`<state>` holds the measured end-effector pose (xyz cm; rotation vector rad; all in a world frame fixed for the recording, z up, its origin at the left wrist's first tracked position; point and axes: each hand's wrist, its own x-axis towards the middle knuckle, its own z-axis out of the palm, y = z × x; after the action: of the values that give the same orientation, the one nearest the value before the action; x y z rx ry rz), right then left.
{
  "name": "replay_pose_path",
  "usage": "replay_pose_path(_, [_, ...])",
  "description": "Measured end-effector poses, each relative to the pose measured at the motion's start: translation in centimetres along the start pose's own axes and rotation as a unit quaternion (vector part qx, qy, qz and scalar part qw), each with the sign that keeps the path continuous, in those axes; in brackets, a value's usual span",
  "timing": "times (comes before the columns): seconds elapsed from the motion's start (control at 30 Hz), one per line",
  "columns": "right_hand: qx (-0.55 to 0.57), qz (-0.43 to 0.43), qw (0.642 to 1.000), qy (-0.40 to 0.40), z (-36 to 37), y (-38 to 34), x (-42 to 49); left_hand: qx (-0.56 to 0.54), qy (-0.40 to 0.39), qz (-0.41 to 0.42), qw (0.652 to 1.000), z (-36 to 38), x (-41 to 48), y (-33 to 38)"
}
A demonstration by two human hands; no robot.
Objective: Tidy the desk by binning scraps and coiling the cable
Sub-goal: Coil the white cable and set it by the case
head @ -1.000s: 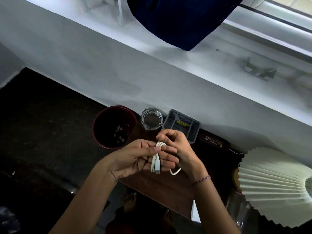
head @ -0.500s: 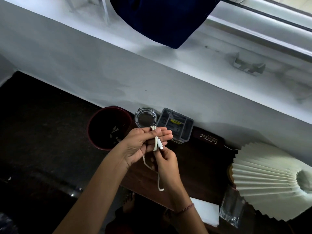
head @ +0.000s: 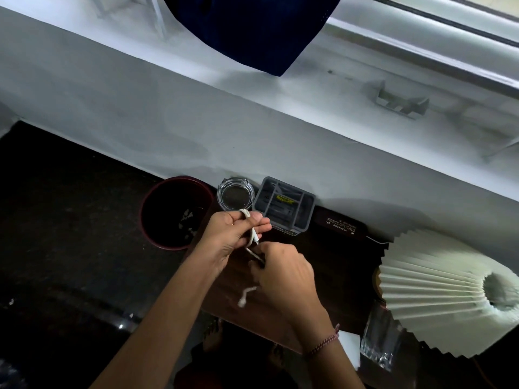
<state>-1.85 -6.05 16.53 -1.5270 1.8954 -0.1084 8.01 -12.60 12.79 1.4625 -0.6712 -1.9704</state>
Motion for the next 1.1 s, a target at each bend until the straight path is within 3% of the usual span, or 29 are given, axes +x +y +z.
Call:
replay_pose_path(0.1, [-0.05, -0.019, 0.998, 0.038, -1.4, 0.2, 0.1, 0.064, 0.002, -0.004, 0.998, 0.0, 0.4, 0.2])
replay_pose_path(0.27, [-0.086, -0.064, 0.994, 0.03, -3.8, 1.3, 1.5, 0.247, -0.103, -0.066, 0.961, -0.2, -0.1, 0.2])
replay_pose_path(0.5, [-0.019, -0.097, 0.993, -0.067, -5.0, 3.5, 3.7, 0.094, -0.247, -0.225, 0.938, -0.9, -0.1, 0.5])
replay_pose_path(0.6, [0.037, -0.127, 0.988, -0.077, -4.6, 4.0, 4.1, 0.061, -0.301, -0.24, 0.921, -1.5, -0.5, 0.9])
replay_pose_path(0.77, [0.172, -0.13, 0.976, -0.023, -3.6, 5.4, 4.5, 0.047, -0.389, -0.232, 0.89, -2.2, -0.9, 0.7])
replay_pose_path(0.9, [0.418, -0.122, 0.898, -0.061, -1.8, 6.5, 4.6, 0.027, -0.403, -0.173, 0.898, -1.7, -1.6, 0.4])
replay_pose_path(1.0, [0.607, -0.066, 0.788, -0.072, 0.6, 6.7, 4.1, 0.028, -0.388, -0.123, 0.913, -0.8, -2.0, 0.0])
replay_pose_path(1.1, [0.704, -0.019, 0.704, -0.089, 2.4, 7.0, 3.5, -0.015, -0.357, -0.119, 0.926, -0.4, -2.3, -0.3])
